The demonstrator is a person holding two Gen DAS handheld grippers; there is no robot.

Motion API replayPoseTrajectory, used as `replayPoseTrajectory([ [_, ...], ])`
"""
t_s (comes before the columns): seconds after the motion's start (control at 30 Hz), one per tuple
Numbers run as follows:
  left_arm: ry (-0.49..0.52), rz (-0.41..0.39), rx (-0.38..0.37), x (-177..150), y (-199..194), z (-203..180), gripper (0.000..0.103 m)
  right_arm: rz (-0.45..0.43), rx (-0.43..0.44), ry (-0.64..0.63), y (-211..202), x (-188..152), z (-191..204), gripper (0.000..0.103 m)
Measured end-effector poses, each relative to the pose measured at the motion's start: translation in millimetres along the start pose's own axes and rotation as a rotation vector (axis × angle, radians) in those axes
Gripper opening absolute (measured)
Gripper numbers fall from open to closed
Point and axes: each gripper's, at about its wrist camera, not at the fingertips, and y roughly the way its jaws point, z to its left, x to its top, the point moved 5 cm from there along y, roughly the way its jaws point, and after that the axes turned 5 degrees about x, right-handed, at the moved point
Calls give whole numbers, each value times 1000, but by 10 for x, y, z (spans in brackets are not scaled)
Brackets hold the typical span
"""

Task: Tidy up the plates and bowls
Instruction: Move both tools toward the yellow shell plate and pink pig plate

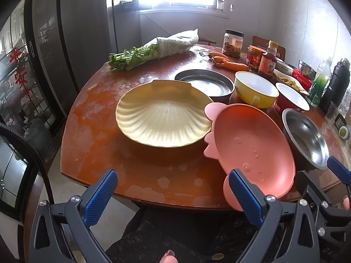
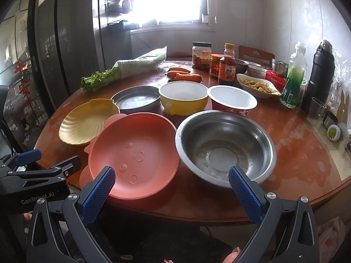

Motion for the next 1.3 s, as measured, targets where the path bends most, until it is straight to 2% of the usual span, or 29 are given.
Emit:
replayPoseTrajectory([
  [1.3, 3, 4, 2, 139, 63, -17, 102, 69, 37, 5, 166, 117, 22, 103],
])
